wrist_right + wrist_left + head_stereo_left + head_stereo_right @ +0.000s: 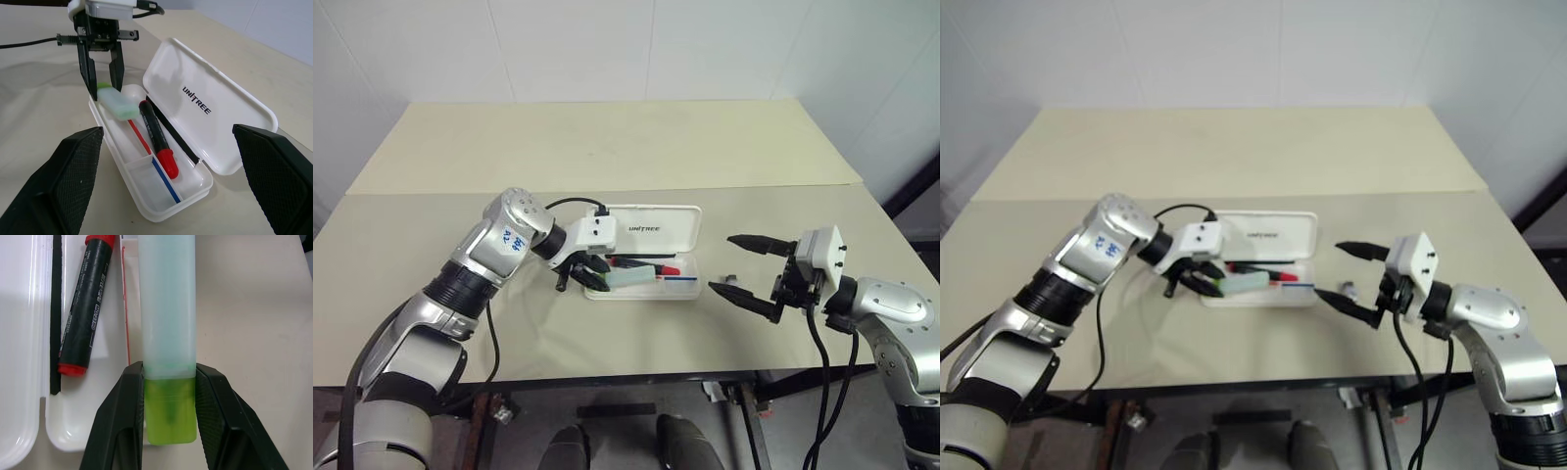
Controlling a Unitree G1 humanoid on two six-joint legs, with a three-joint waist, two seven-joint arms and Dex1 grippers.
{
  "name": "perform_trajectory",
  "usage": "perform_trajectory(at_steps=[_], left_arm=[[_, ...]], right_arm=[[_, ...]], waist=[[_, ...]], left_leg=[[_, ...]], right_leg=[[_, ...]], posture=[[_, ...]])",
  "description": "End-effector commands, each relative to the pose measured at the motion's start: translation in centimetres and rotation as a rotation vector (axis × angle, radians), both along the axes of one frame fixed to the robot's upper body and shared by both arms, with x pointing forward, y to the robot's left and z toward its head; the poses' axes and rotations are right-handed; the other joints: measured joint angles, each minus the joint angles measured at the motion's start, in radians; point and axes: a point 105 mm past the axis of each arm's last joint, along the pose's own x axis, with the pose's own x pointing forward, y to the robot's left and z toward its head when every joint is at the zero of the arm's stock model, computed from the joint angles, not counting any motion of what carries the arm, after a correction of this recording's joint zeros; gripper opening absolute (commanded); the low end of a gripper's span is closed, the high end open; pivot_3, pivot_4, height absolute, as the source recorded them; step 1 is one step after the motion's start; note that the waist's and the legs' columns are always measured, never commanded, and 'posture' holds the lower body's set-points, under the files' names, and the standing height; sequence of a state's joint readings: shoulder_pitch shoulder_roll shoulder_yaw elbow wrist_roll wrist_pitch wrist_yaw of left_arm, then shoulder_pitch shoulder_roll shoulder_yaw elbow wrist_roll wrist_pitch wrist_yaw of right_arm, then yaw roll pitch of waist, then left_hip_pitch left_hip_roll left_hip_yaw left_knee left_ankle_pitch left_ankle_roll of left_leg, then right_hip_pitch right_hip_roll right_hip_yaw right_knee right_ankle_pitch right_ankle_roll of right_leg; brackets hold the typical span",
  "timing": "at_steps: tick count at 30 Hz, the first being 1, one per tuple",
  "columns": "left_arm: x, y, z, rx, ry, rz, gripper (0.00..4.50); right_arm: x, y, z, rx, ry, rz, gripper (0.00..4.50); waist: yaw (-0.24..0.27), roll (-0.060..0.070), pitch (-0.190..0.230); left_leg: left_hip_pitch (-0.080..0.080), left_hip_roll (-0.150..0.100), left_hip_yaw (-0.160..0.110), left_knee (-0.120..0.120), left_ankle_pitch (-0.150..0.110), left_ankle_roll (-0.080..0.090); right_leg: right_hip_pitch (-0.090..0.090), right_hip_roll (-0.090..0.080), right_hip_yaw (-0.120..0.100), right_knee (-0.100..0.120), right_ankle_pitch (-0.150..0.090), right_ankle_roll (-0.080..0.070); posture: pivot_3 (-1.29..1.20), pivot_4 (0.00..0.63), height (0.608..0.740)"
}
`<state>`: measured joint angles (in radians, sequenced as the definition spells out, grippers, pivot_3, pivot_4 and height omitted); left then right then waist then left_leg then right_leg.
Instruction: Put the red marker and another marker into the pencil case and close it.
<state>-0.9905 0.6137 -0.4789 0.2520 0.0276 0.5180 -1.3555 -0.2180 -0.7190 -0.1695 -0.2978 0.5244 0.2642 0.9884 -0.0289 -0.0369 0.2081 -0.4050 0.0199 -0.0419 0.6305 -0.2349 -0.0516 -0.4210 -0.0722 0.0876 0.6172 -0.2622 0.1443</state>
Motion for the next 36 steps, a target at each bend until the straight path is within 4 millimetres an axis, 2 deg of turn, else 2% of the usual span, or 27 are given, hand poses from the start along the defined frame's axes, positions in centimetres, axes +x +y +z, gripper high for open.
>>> perform_trajectory(at_steps=[1,10,15,21,22,30,34,36], left_arm=[[0.4,-0.6,0.8,-0.019,-0.045,-0.018,1.08],[0.7,-1.4,0.7,-0.031,-0.047,-0.031,1.08],[0.9,-2.0,1.6,-0.062,-0.081,-0.035,1.08],[0.4,-1.5,1.6,-0.042,-0.054,-0.041,1.08],[0.5,-1.4,1.7,-0.041,-0.061,-0.032,1.80],[0.7,-1.0,2.3,-0.041,-0.097,-0.027,4.31],[0.6,-1.2,3.0,-0.078,-0.114,-0.036,4.31],[0.1,-1.6,4.0,-0.150,-0.114,-0.059,4.31]], right_arm=[[-0.5,-0.1,1.5,0.009,-0.062,-0.007,4.50],[-0.6,-0.2,1.7,0.014,-0.067,-0.020,4.50],[-0.6,-0.3,1.7,0.017,-0.069,-0.025,4.50],[-0.4,-0.1,1.7,0.023,-0.072,-0.020,4.50],[-0.4,-0.1,1.7,0.023,-0.072,-0.019,4.50],[-0.2,0.2,1.6,0.024,-0.071,-0.009,4.50],[-0.1,0.3,1.6,0.024,-0.070,-0.005,4.50],[0.0,0.3,1.7,0.028,-0.064,-0.014,4.50]], waist=[[0.000,0.000,0.000],[0.000,0.000,0.000],[0.000,0.000,0.000],[-0.001,0.000,0.000],[-0.001,0.000,0.000],[0.000,0.000,0.000],[-0.001,0.000,0.000],[-0.001,0.000,0.000]], left_leg=[[0.000,0.000,0.000,0.000,0.000,0.000],[0.000,0.000,0.000,0.000,0.000,0.000],[0.000,0.000,0.000,0.000,0.000,0.000],[0.000,0.000,0.000,0.000,0.000,0.000],[0.000,0.000,0.000,0.000,0.000,0.000],[0.000,0.000,0.000,0.000,0.000,0.000],[0.000,0.000,0.000,0.000,0.000,0.000],[0.000,0.000,0.000,0.000,0.000,0.000]], right_leg=[[0.000,0.000,0.000,0.000,0.000,0.000],[0.000,0.000,0.000,0.000,0.000,0.000],[0.000,0.000,0.000,0.000,0.000,0.000],[0.000,0.000,0.000,0.000,0.000,0.000],[0.000,0.000,0.000,0.000,0.000,0.000],[0.000,0.000,0.000,0.000,0.000,0.000],[0.000,0.000,0.000,0.000,0.000,0.000],[0.000,0.000,0.000,0.000,0.000,0.000]], posture=[[0.00,0.150,0.740],[0.00,0.150,0.740],[0.00,0.150,0.740],[0.00,0.150,0.740],[0.00,0.150,0.740],[0.00,0.150,0.740],[0.00,0.150,0.740],[0.00,0.150,0.740]])
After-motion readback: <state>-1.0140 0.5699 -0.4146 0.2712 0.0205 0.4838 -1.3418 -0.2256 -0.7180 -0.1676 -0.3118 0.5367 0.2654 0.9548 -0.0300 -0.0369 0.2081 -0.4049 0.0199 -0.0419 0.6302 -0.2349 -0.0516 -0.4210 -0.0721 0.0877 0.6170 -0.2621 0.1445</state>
